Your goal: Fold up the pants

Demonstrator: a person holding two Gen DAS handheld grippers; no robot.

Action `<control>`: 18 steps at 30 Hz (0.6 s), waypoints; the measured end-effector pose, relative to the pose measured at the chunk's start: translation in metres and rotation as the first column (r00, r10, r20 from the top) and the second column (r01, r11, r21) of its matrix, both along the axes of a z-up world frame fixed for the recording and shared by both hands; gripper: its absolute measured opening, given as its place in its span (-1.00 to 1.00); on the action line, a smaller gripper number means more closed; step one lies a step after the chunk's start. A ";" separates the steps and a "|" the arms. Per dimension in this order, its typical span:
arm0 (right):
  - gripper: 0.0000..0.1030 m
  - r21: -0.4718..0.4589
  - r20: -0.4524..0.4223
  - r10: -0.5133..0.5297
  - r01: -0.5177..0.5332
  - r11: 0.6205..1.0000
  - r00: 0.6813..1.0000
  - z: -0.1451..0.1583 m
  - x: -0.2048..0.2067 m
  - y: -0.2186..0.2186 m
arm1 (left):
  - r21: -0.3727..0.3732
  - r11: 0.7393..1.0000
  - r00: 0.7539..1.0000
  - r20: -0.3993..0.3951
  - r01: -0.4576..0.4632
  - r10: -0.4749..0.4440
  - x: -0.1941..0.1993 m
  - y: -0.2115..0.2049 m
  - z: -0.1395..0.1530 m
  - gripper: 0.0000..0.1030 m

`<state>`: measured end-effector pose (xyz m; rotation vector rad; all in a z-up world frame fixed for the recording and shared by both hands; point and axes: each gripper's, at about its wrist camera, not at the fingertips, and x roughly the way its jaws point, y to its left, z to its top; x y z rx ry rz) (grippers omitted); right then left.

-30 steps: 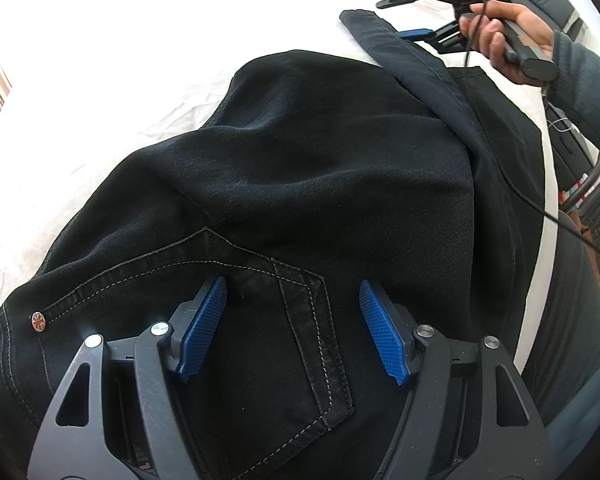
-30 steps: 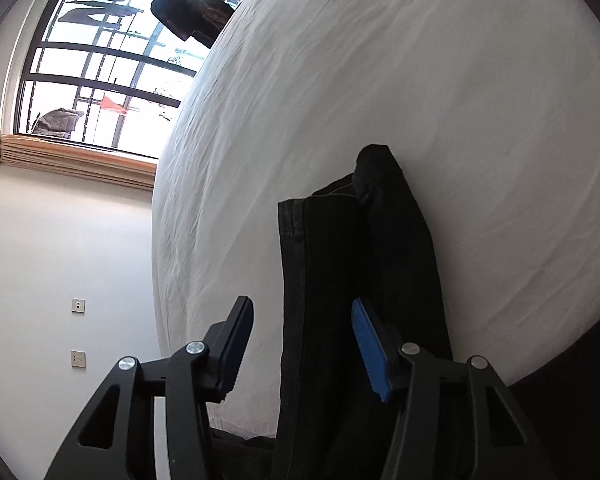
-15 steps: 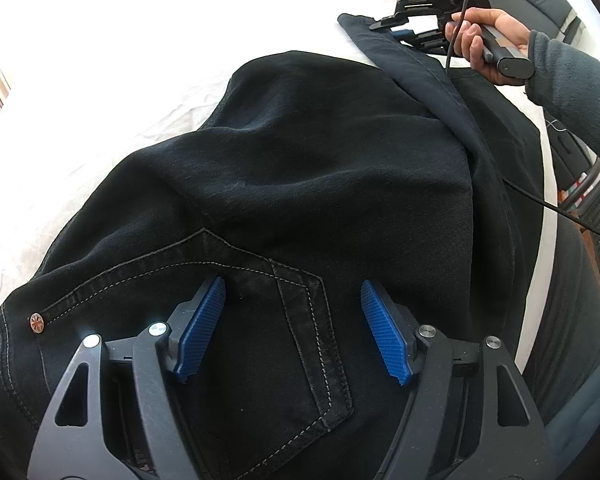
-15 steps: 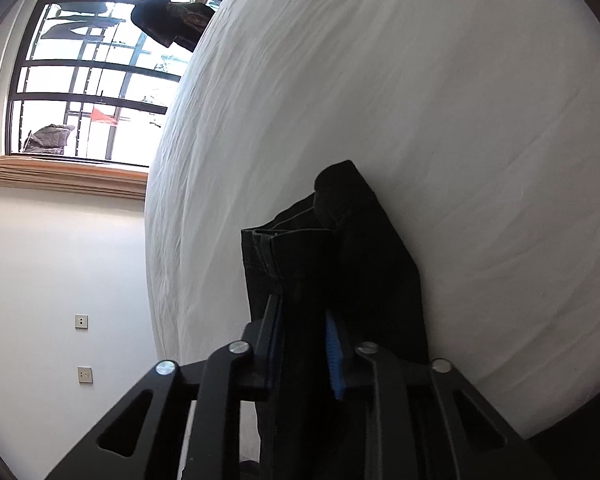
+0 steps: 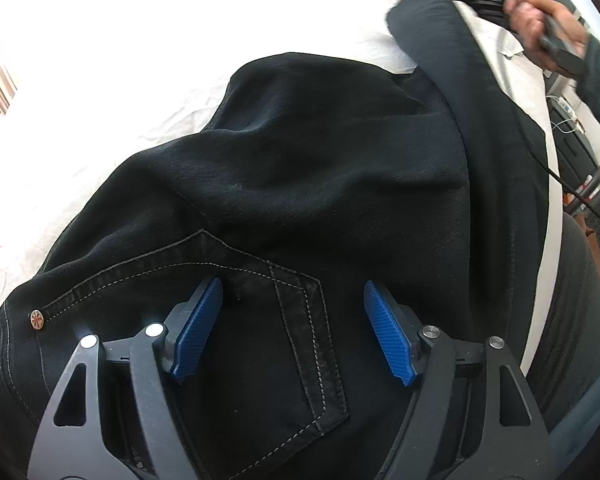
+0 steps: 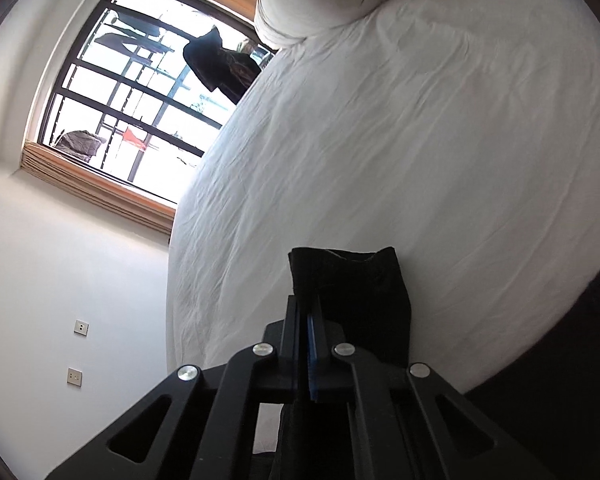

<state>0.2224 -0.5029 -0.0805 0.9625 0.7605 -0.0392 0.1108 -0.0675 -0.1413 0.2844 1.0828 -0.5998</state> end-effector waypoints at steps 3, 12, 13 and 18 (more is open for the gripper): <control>-0.93 -0.035 0.016 -0.062 0.063 0.997 0.998 0.011 -0.036 -0.011 | 0.002 1.000 1.000 -0.004 -0.008 0.008 0.000 -0.001 0.000 0.46; -0.93 -0.047 -0.004 -0.285 0.285 0.957 0.958 -0.020 -0.154 -0.048 | 0.032 0.999 0.999 -0.005 -0.035 0.035 -0.001 -0.012 0.002 0.53; -0.93 -0.042 -0.007 -0.311 0.310 0.950 0.950 -0.025 -0.165 -0.051 | 0.038 0.999 0.999 -0.007 -0.038 0.038 -0.001 -0.014 0.002 0.57; -0.94 -0.046 -0.058 -0.398 0.396 0.917 0.916 -0.057 -0.198 -0.064 | 0.056 0.997 0.998 -0.009 -0.055 0.055 0.001 -0.025 0.002 0.75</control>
